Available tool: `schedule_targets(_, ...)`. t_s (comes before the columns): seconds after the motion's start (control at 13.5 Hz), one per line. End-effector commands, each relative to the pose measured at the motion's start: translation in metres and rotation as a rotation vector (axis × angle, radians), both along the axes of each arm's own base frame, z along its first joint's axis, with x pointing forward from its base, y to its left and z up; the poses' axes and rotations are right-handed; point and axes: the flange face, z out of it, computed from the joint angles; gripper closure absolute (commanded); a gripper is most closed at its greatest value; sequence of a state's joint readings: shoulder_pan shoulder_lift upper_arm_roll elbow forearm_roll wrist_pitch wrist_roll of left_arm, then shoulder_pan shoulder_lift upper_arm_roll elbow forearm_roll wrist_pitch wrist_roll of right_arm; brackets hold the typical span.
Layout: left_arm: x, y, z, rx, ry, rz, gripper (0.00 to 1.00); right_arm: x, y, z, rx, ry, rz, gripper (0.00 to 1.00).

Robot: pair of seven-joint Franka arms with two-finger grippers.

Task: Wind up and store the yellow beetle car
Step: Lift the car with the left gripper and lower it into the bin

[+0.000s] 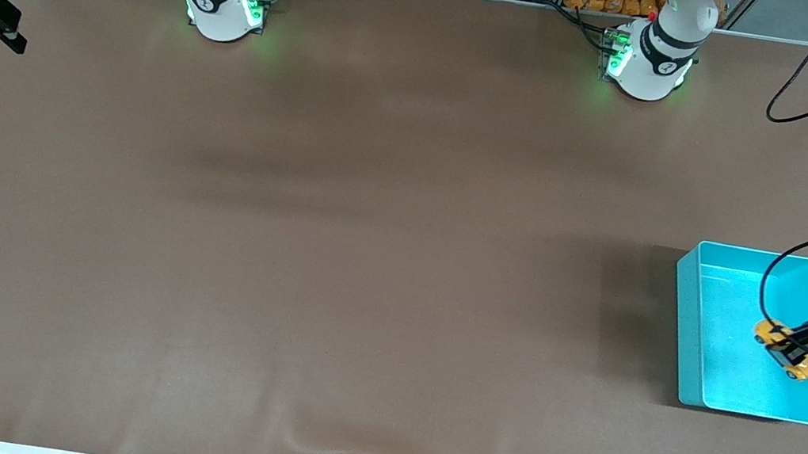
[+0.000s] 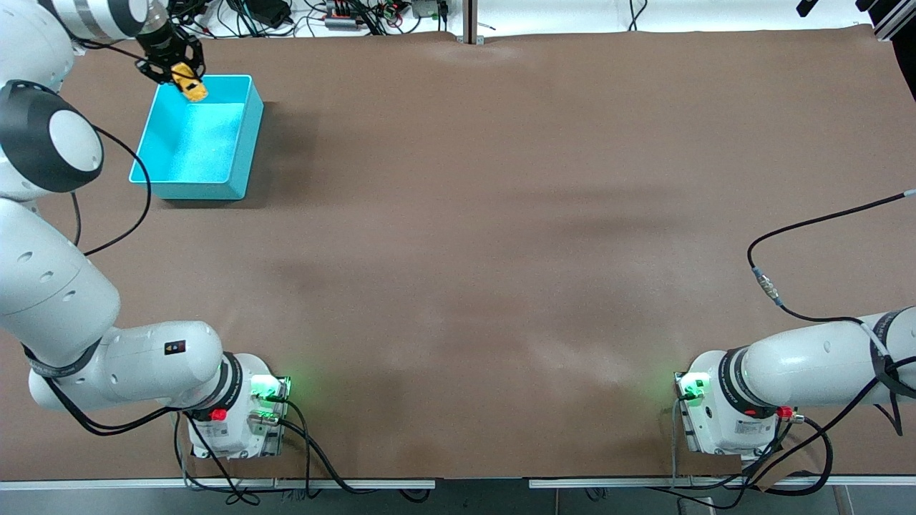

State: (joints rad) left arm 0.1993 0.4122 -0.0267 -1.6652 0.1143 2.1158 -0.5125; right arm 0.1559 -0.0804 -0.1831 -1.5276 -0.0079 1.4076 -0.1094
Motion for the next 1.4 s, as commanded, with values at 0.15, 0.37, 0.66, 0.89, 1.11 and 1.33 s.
schedule_targets(0.15, -0.004, 0.006, -0.021, -0.03, 0.064, -0.264, 1.0, 0.001, -0.004, 0.003, -0.006, 0.003, -0.009, 0.0)
schedule_targets(0.37, -0.012, 0.018, -0.035, -0.041, 0.1, -0.409, 1.0, 0.001, -0.006, 0.003, -0.009, 0.003, -0.007, 0.0)
schedule_targets(0.66, -0.02, 0.042, -0.051, -0.066, 0.099, -0.581, 1.0, 0.001, -0.006, 0.003, -0.006, 0.005, -0.012, 0.0)
schedule_targets(0.89, -0.027, 0.045, -0.069, -0.057, 0.077, -0.612, 1.0, 0.002, -0.005, 0.003, -0.005, 0.005, -0.014, 0.0)
schedule_targets(1.11, -0.03, 0.035, -0.096, -0.029, 0.023, -0.63, 1.0, 0.003, -0.005, 0.001, -0.005, 0.008, -0.012, 0.0)
schedule_targets(1.33, -0.028, 0.026, -0.125, -0.024, 0.004, -0.651, 1.0, 0.005, -0.006, -0.001, -0.009, 0.008, -0.011, 0.0)
